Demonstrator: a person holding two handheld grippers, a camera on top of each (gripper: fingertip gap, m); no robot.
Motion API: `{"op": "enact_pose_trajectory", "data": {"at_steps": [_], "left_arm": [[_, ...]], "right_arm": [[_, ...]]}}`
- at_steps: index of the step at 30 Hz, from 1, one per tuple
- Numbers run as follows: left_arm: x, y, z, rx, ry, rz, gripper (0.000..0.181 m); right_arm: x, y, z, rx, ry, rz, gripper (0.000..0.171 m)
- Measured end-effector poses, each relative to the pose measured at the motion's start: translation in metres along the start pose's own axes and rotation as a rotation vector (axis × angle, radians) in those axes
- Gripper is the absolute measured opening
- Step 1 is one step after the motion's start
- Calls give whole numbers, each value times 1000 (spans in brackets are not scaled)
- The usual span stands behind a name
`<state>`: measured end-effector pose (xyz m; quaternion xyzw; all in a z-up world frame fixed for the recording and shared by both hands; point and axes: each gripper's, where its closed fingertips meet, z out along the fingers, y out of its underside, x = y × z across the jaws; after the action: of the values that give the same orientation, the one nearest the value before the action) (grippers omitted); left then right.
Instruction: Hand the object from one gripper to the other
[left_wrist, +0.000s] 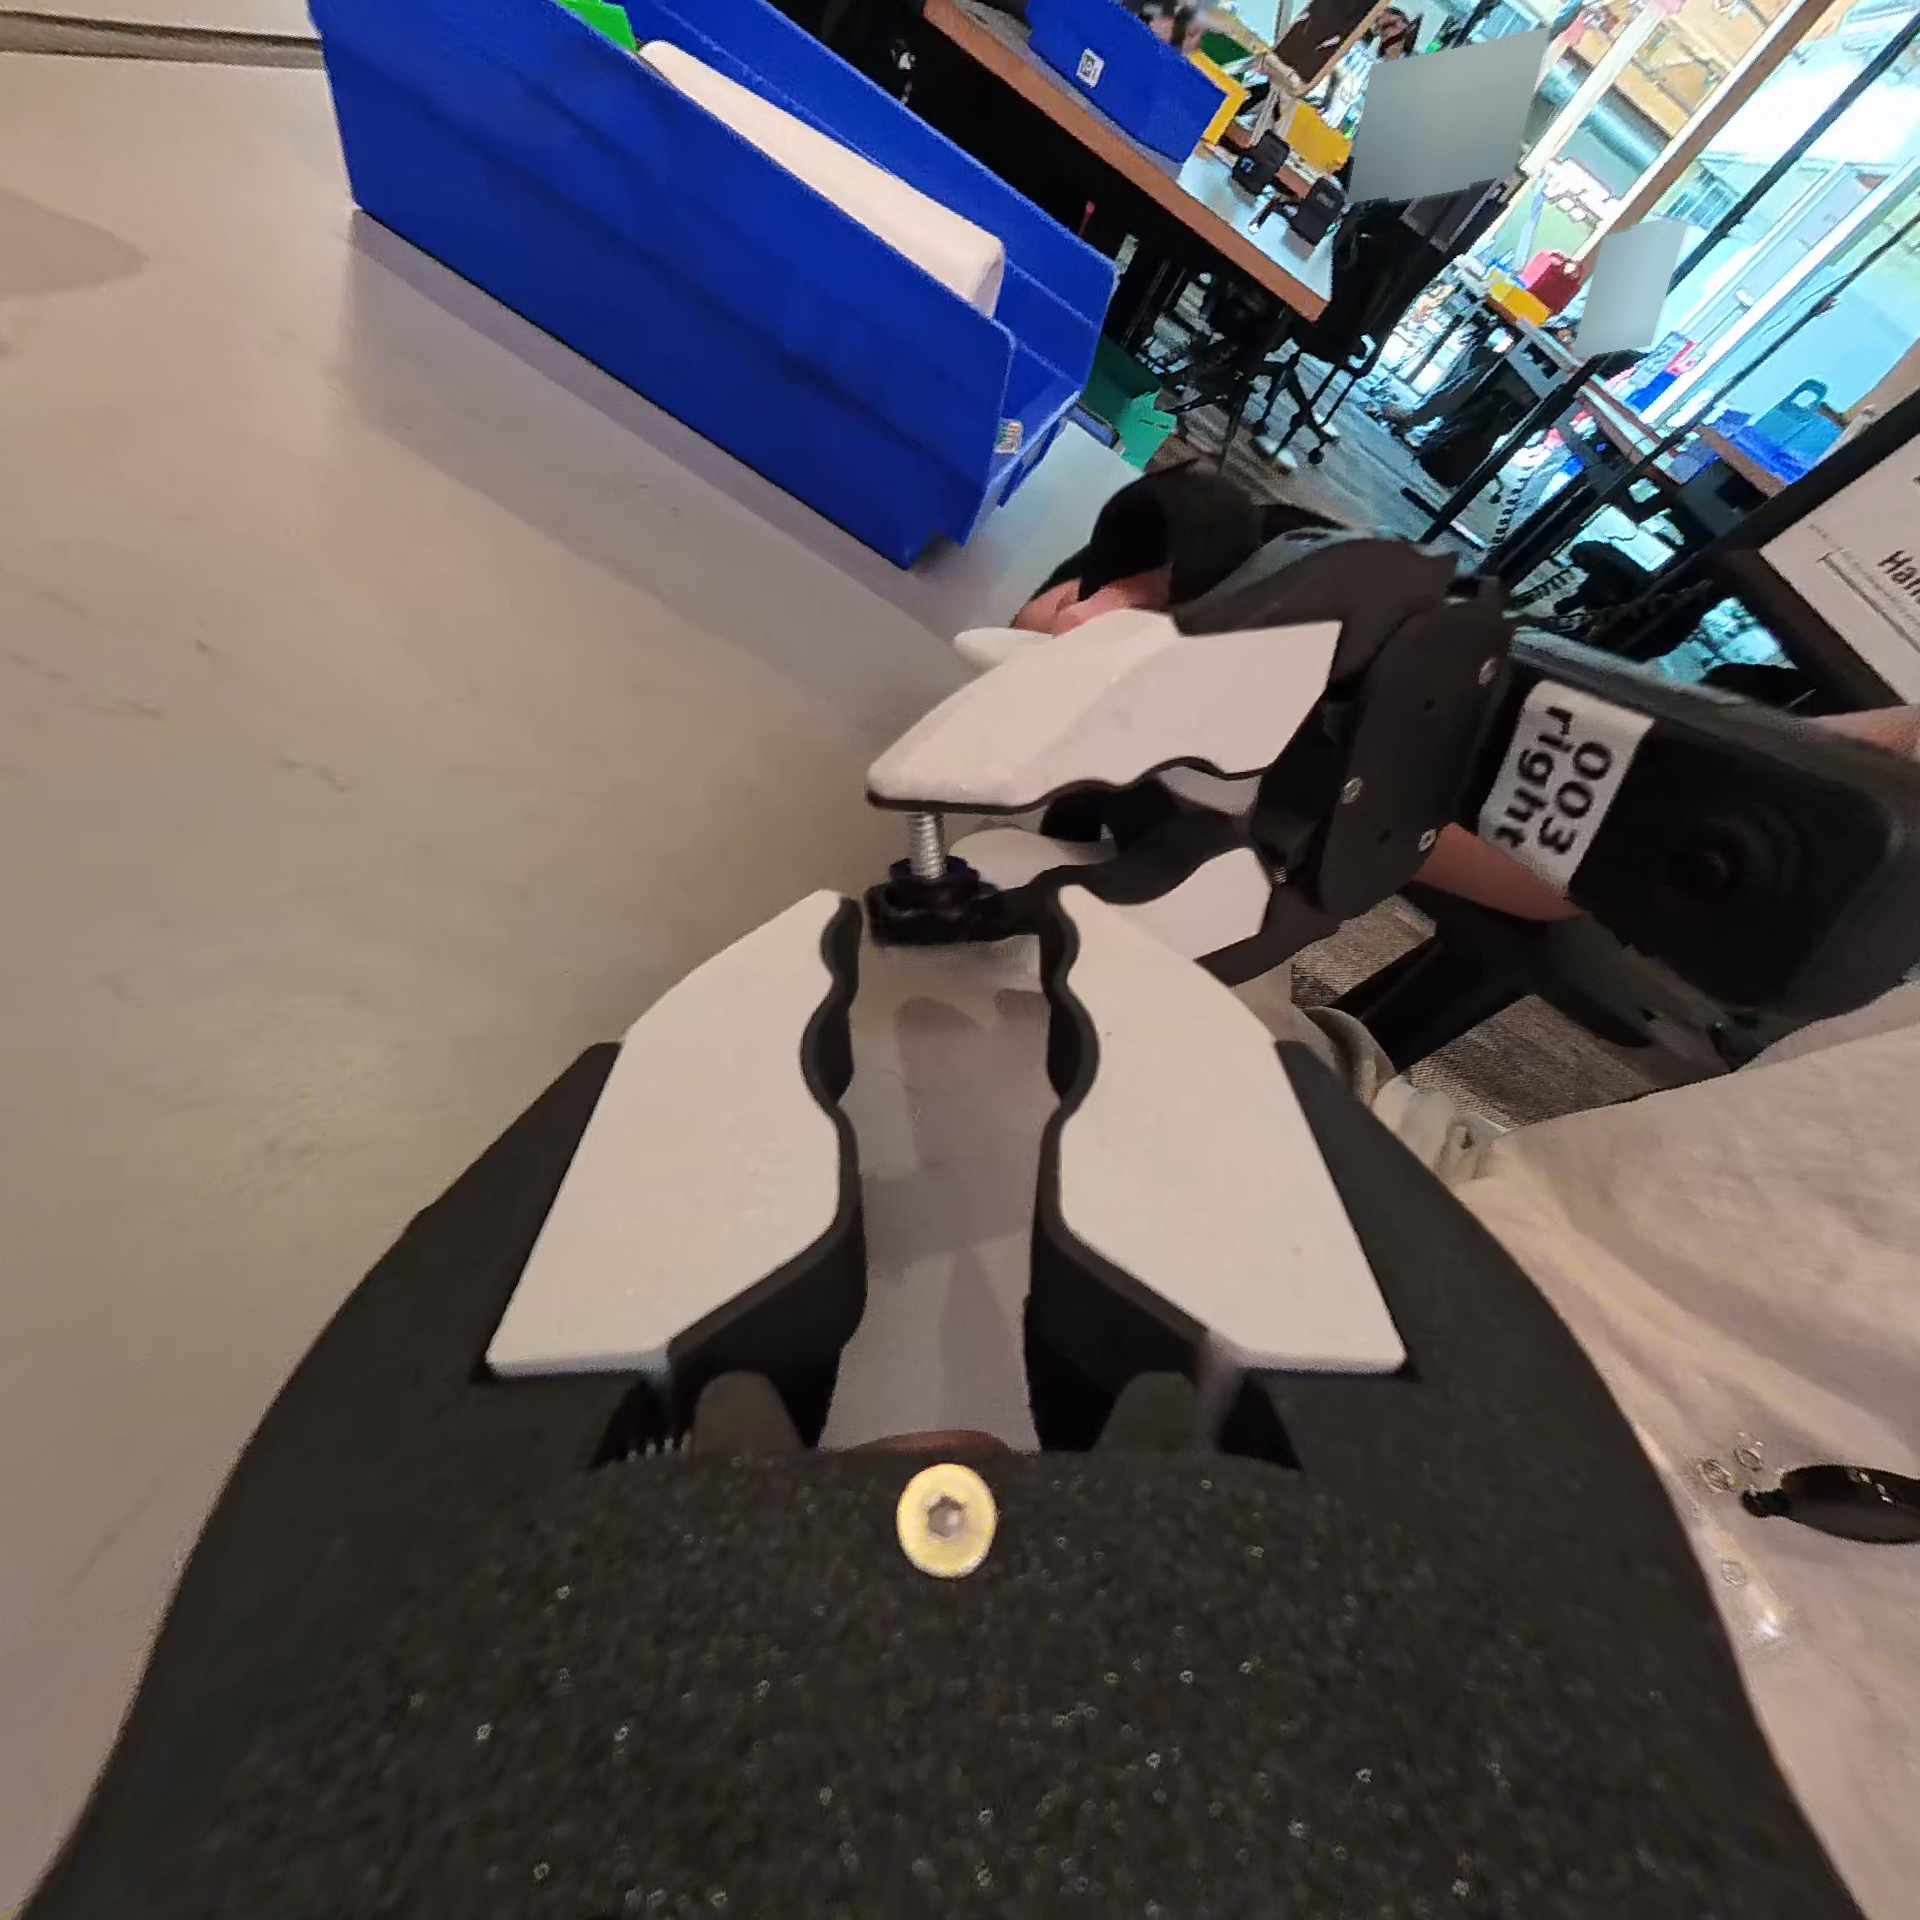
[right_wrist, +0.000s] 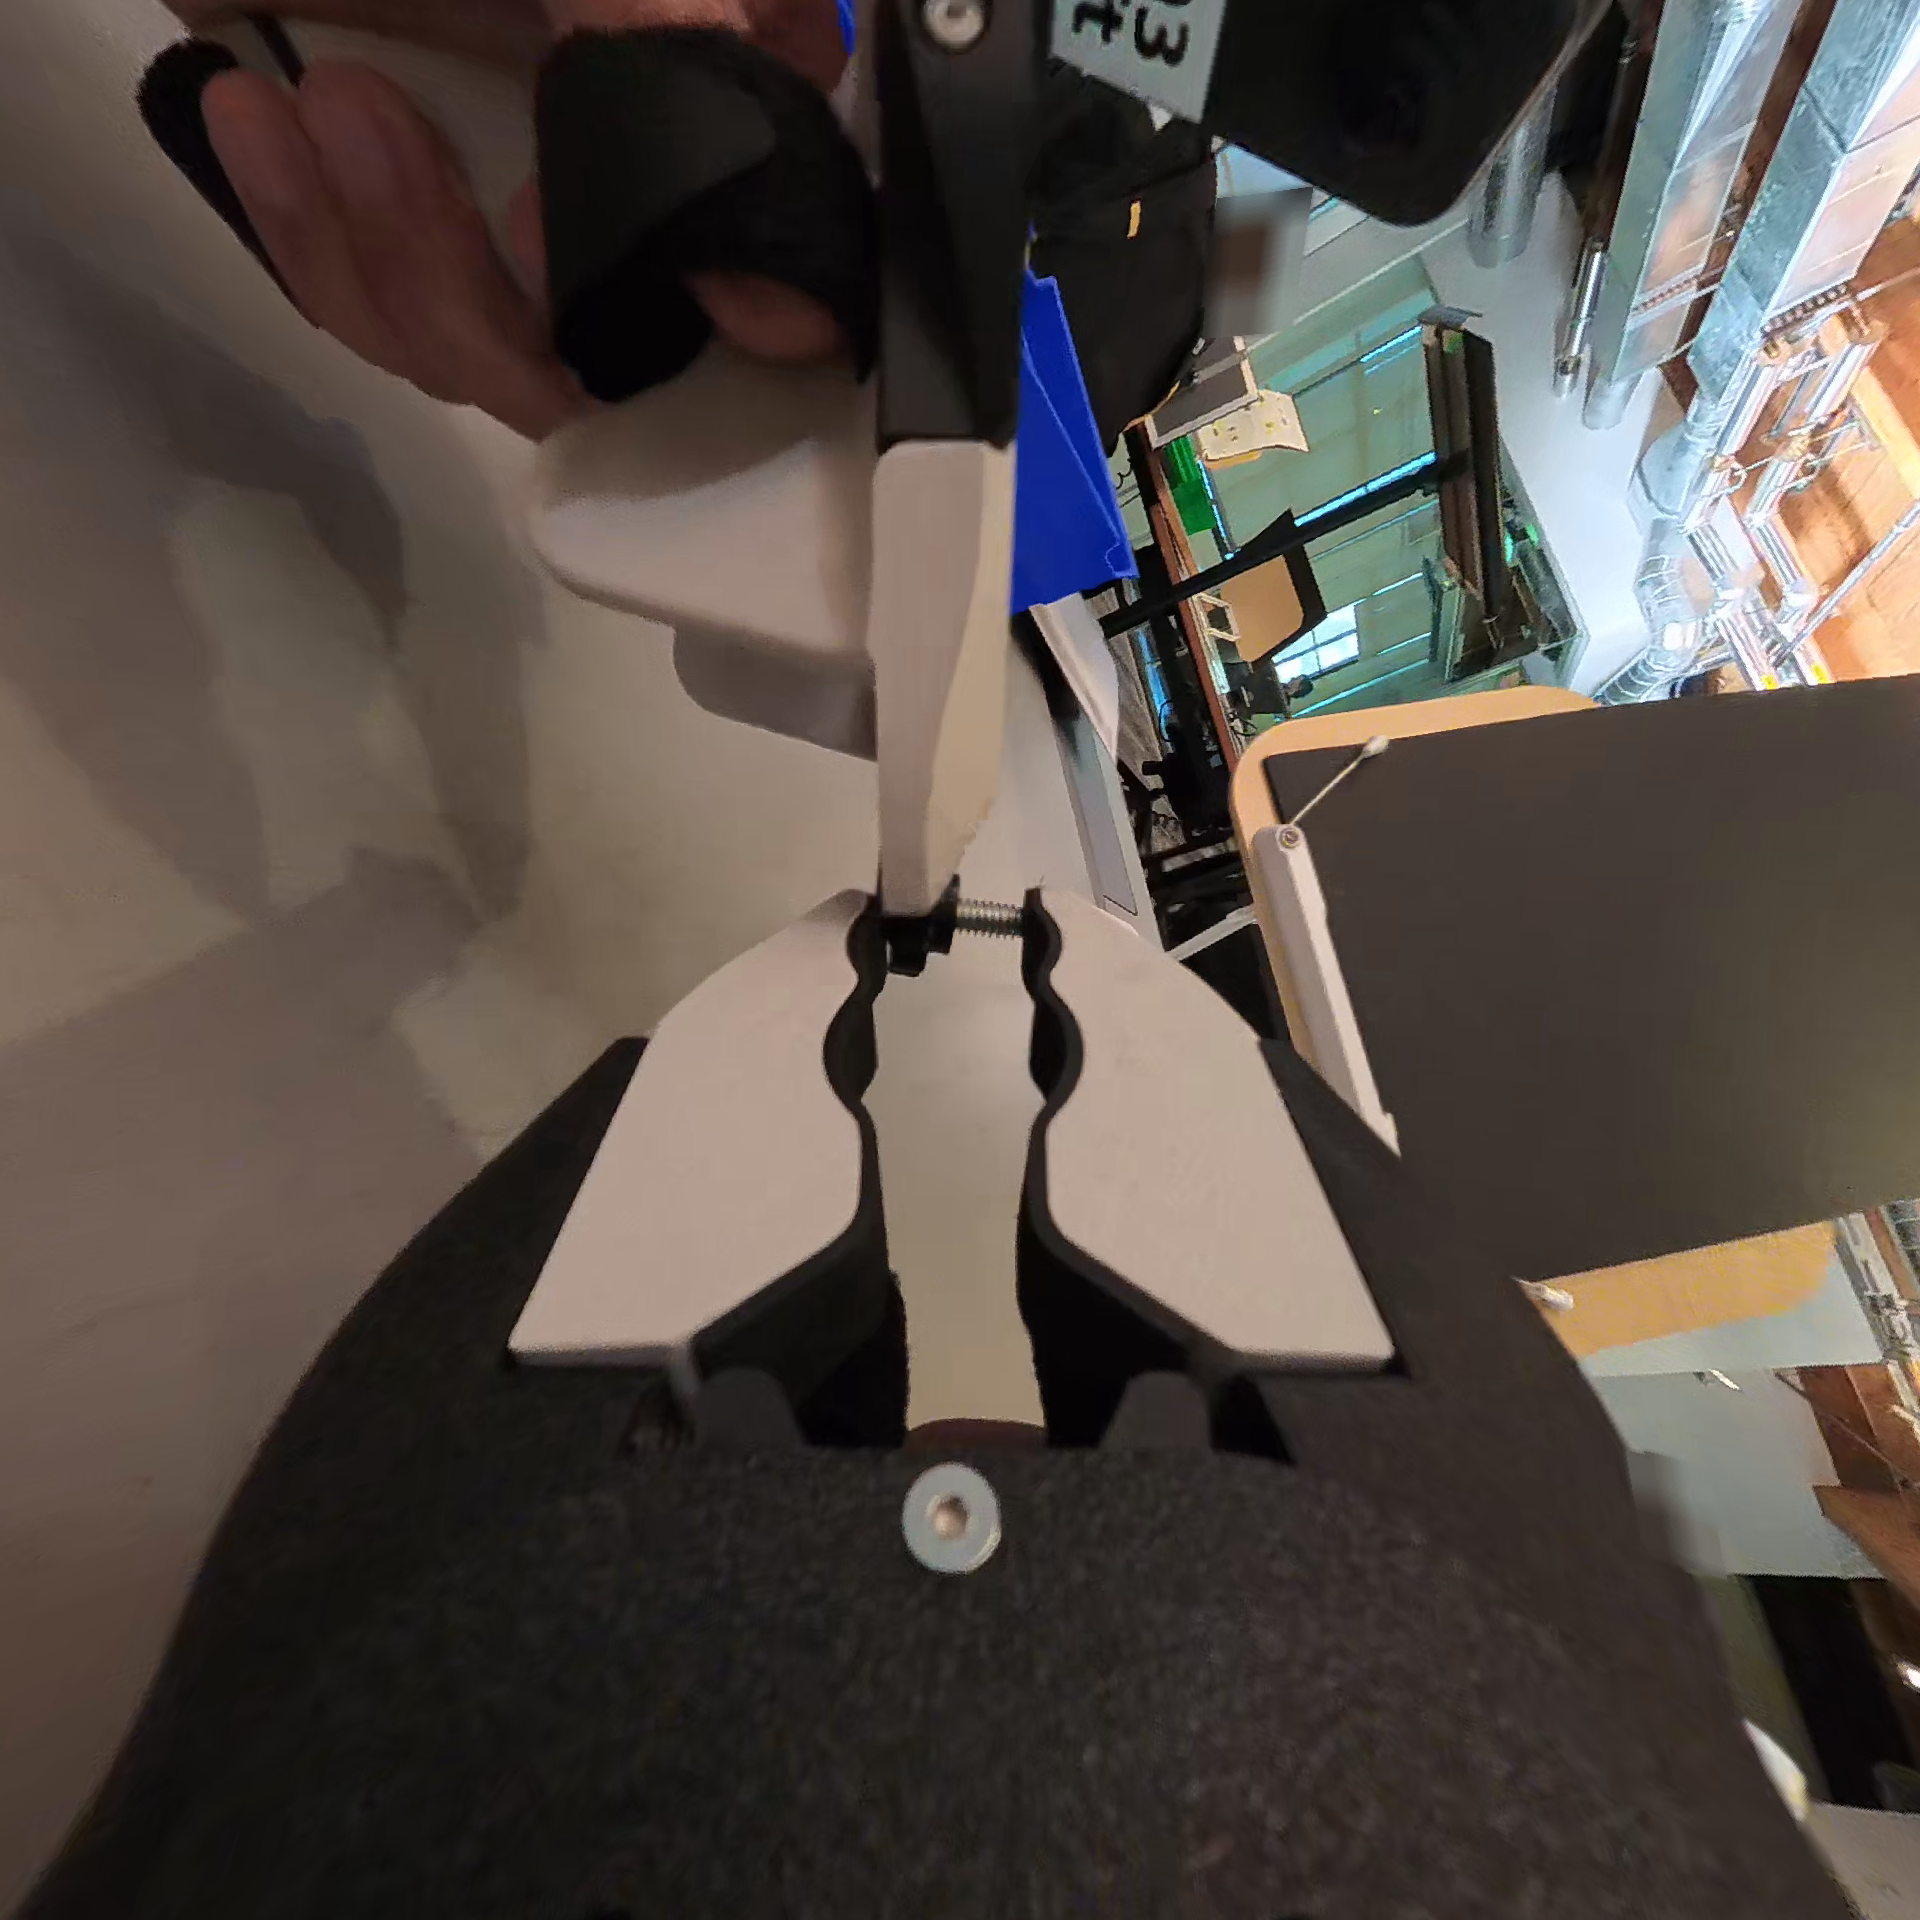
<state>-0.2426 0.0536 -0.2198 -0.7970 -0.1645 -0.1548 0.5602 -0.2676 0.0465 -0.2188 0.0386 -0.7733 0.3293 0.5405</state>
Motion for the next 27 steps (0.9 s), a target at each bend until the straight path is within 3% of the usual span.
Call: {"op": "enact_pose_trajectory", "data": {"at_steps": [2,6,12,18,24,27], "left_arm": [[2,0,2,0,15,-11,38],[-3,0,0,3,-18,-7,23],[-8,-3,-5,1,-60,19,22],[-29,-21,-32,20,-333,303,22],[-31,-13,-28,-179,-613,796,22],[-24,-6,-17,-248,-668,957,23]], "right_arm": [[-1,2,1,-11,9,-35,25],[-1,-2,0,1,22,-48,25],[-2,4,0,-8,0,55,28],[7,13,0,61,-232,693,35],[14,-5,-10,322,-742,1519,39],[9,-1,-7,323,-813,1670,38]]}}
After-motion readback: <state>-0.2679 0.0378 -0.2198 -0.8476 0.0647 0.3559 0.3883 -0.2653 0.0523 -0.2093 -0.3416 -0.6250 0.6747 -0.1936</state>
